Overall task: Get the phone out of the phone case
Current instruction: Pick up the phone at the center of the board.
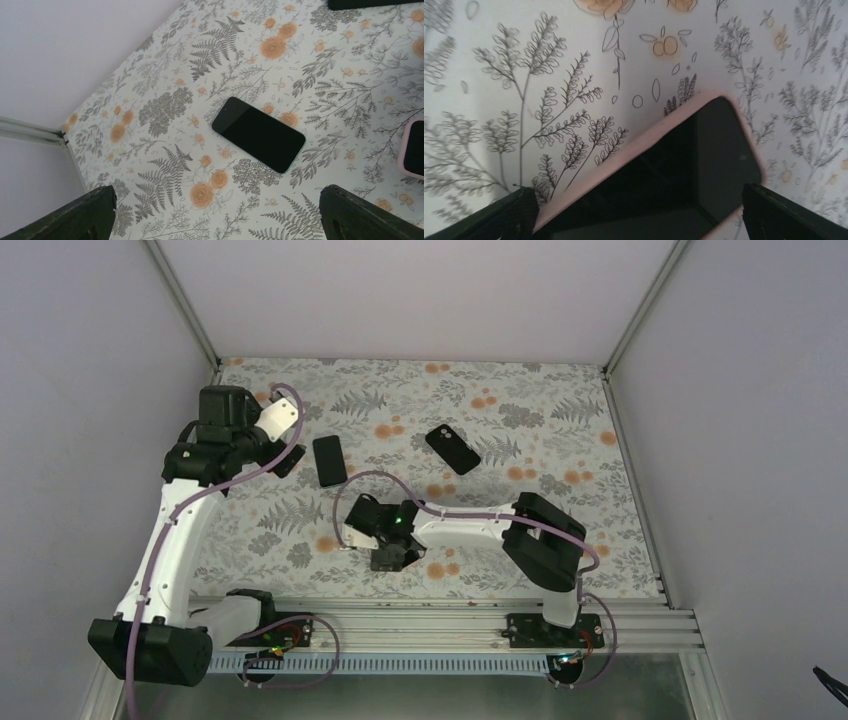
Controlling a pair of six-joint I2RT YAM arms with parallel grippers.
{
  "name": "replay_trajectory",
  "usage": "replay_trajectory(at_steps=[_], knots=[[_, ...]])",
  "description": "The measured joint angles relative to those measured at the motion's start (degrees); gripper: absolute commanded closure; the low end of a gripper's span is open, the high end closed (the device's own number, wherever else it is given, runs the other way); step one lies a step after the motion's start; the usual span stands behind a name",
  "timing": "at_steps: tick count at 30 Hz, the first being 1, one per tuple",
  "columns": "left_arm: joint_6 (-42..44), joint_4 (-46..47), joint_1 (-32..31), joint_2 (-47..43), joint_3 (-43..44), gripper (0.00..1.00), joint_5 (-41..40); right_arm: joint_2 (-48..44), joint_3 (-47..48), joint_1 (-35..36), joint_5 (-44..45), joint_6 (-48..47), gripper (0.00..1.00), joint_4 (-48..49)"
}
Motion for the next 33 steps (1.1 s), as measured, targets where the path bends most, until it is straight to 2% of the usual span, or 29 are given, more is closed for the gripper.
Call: replay_trajectory(at_steps=[6,16,22,27,33], knots=[[-0.2,2.0,2.2,-1.4,-2.2,0.00,-0.5,-1.6,-6.3,-0.5,7.3,-2.1,0.00,7.2],[-0.8,3.0,3.1,-0.5,-1.9,0.00,1.7,-5.8,-8.2,-7.3,7.4,-2.5,0.00,6.6],[-1.0,3.2,3.4,0.6,-1.9,0.00,3.3,-6.4,-8.9,-14.1,1.6,-2.2,0.00,2.5],[-1.1,3.2,3.5,1.9,-1.9,0.00,4.5,-5.2,-4.2,-19.5,-10.3,-0.3,0.00,-4.7],[-1.1,3.1,3.5,2.1,-1.9,0.00,4.3,-5.2,1.5,-19.6,-17.6,4.5,0.00,-8.2]])
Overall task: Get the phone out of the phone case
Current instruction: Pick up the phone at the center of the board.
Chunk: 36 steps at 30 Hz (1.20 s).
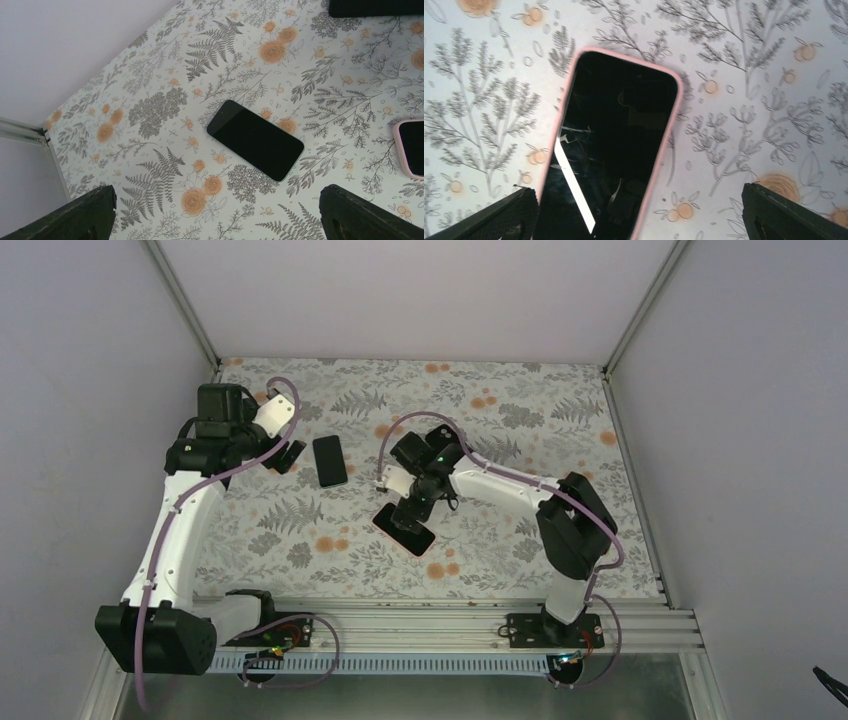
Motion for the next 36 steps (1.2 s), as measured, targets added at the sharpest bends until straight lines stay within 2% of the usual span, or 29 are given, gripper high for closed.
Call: replay_trajectory(at_steps=[6,15,25,36], knots=[[-0.7,0.0,0.4,0.7,0.0,0.00,-0.6,2.4,0.3,5.1,2.1,2.9,0.00,0.5],[-0.8,0.0,0.9,0.8,-0.2,0.00,-1.7,3.0,-7.3,9.9,10.8,2.4,0.00,8.9],[-0.9,0.6,1.6,1.4,-0.2,0.00,-1.6,0.9,-11.9,9.1,18.1,0.5,0.00,16.1],[-0.5,0.6,2.2,2.4,-1.5,0.00,1.0,1.1,-11.5,1.8,10.5,-2.0,0.00,13.5]])
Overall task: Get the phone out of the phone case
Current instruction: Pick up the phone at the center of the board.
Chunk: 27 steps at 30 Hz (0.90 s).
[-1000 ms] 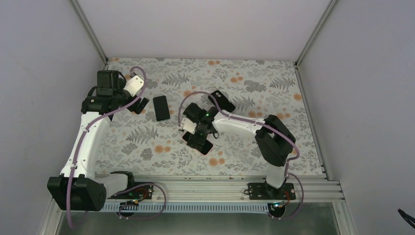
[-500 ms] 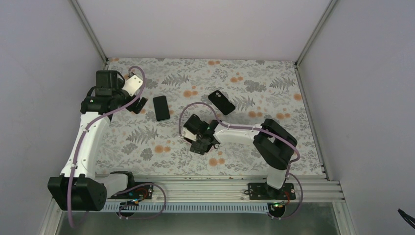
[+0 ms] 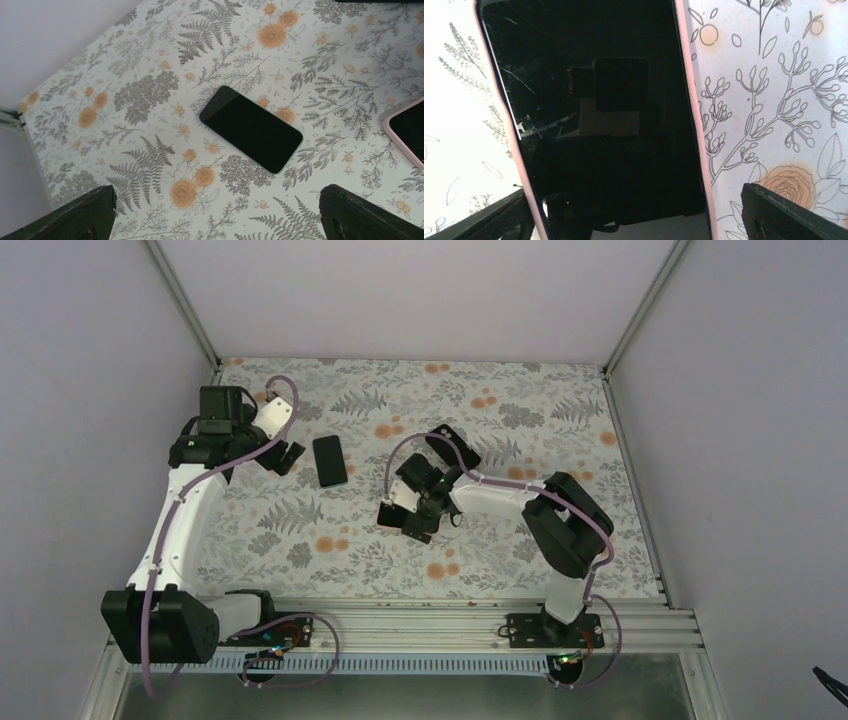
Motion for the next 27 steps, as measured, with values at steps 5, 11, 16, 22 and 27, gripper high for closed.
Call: replay_trajectory(at_steps=[5,11,16,22,27], knots=[[0.7,-0.8,0.0,0.7,-0.2,0.00,1.7,0.8,0.6,-2.2,-5.2,-3.5,0.00,-1.1],[1.4,-1.7,0.0,1.1,-0.2,0.00,3.4,3.1,3.1,-2.8,-10.3,-8.7,0.00,-3.6],[2.1,-3.1,0.0,1.4,-0.2,0.00,5.0,5.2,5.9,-2.9,-12.0,-10.9,0.05,-5.9],[2.7,-4.6,0.0,2.1,-0.2,0.00,6.9,5.7,6.5,-2.9,-12.3,-11.9,0.33,-6.3],[2.7,-4.8,0.0,2.9,-0.2,0.00,8.8,5.5,6.4,-2.9,-12.3,-11.5,0.43,-6.0]])
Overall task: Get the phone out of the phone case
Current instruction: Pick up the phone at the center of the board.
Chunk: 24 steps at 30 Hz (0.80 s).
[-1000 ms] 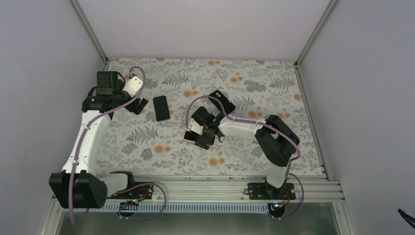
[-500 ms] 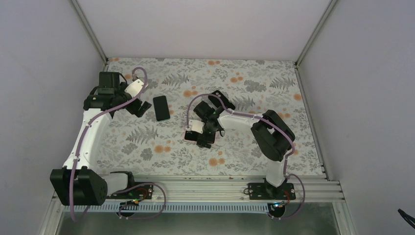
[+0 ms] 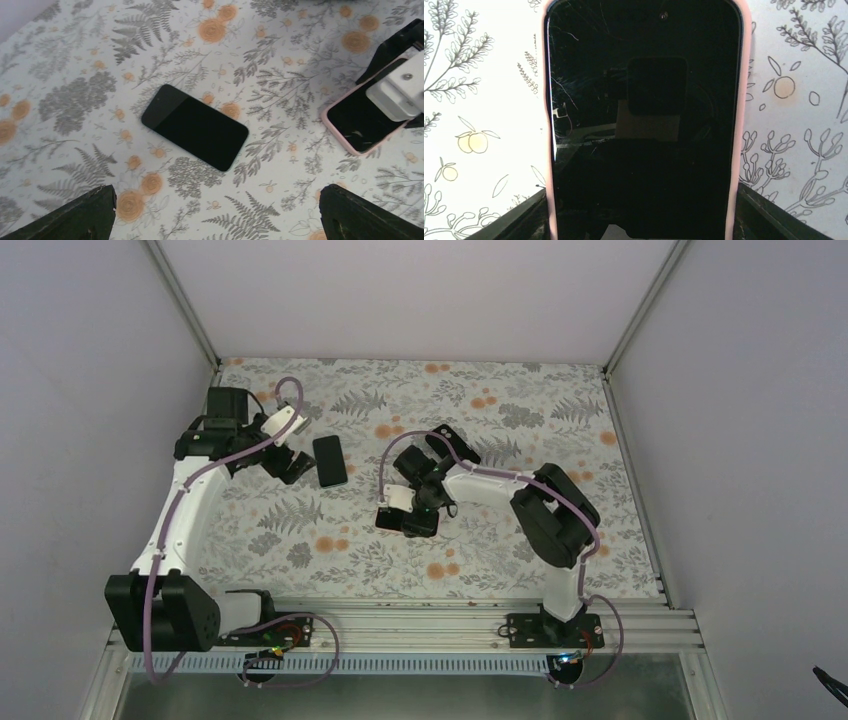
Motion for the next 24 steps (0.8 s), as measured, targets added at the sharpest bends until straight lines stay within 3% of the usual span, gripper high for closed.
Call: replay_trajectory(at_steps=[11,24], knots=[[2.1,-7.6,-0.1,10.9,1.4,0.01,12.8,-6.6,-2.4,0.1,6.5,4.4,0.52,3.1],[-0.8,-11.3,-7.0,24.2,9.2,0.02,21.4,-9.4,6.8,3.7,12.2,6.0,0.56,5.5]])
